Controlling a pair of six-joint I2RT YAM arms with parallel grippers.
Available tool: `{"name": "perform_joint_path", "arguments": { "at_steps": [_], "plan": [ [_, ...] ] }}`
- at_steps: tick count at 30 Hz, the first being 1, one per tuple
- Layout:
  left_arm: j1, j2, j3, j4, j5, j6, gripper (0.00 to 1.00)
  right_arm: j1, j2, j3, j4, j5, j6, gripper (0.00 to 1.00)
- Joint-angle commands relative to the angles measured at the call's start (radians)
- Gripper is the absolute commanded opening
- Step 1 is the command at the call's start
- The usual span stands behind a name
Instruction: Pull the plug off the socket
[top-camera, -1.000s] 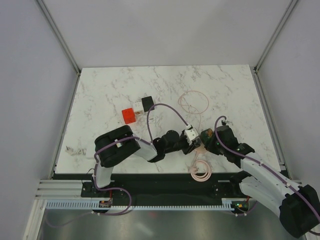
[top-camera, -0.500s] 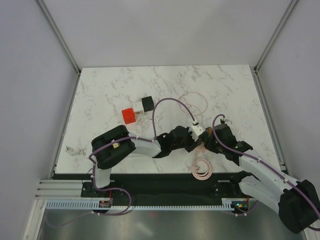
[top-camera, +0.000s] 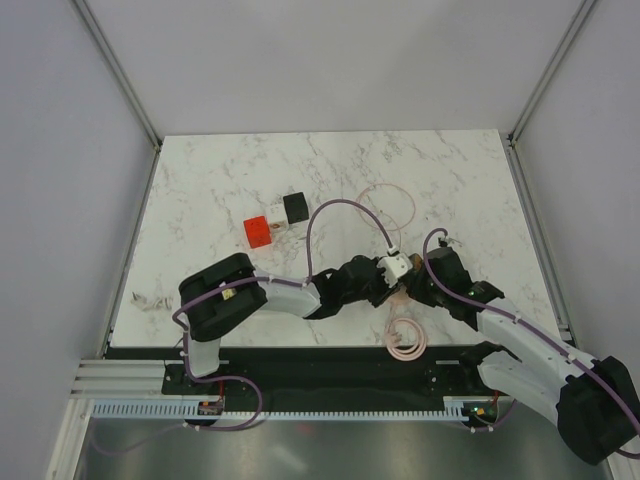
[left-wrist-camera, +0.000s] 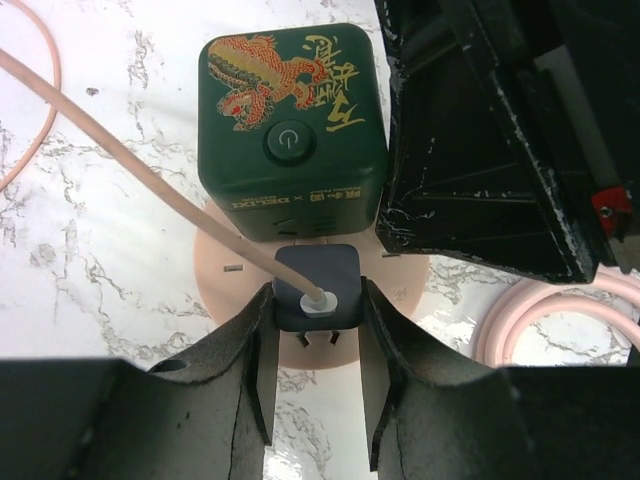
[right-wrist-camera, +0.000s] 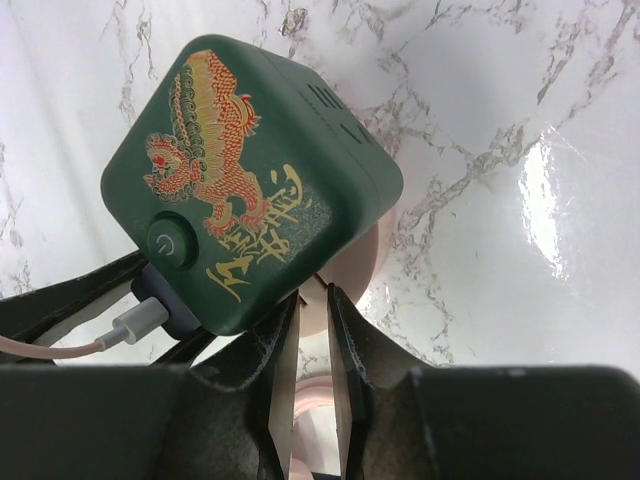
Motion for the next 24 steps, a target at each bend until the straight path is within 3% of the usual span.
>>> {"name": "perform_joint_path", "arguments": {
  "at_steps": [1,3,5,7,9,11,20,24],
  "plan": [
    [-0.035,-0.114,0.010,0.214,0.199,-0.024,0.02,0.005,0.045,-0.026,-0.065,0.004,-0.019,0.27],
    [0.015,-0.114,0.009,0.295,0.347,-0.203,0.02,0.004,0.047,-0.027,-0.064,0.004,-0.019,0.27],
    [0.023,-0.114,0.012,0.319,0.350,-0.256,0.02,0.005,0.054,-0.027,-0.064,0.002,-0.019,0.27],
    [0.012,-0.116,0.061,0.207,0.299,-0.253,0.02,0.007,0.059,-0.026,-0.062,0.002,-0.022,0.27],
    [0.006,-0.099,0.184,-0.066,0.177,-0.265,0.02,0.005,0.062,-0.026,-0.061,0.004,-0.024,0.27],
    [0.009,-0.085,0.234,-0.141,0.168,-0.276,0.02,0.005,0.062,-0.024,-0.054,0.002,-0.022,0.28],
    [0.018,-0.111,0.219,-0.137,0.213,-0.325,0.02,0.005,0.077,-0.027,-0.050,-0.002,-0.027,0.29],
    [0.073,-0.094,0.154,-0.010,0.352,-0.459,0.02,0.005,0.070,-0.024,-0.053,-0.001,-0.033,0.29]
  ]
}}
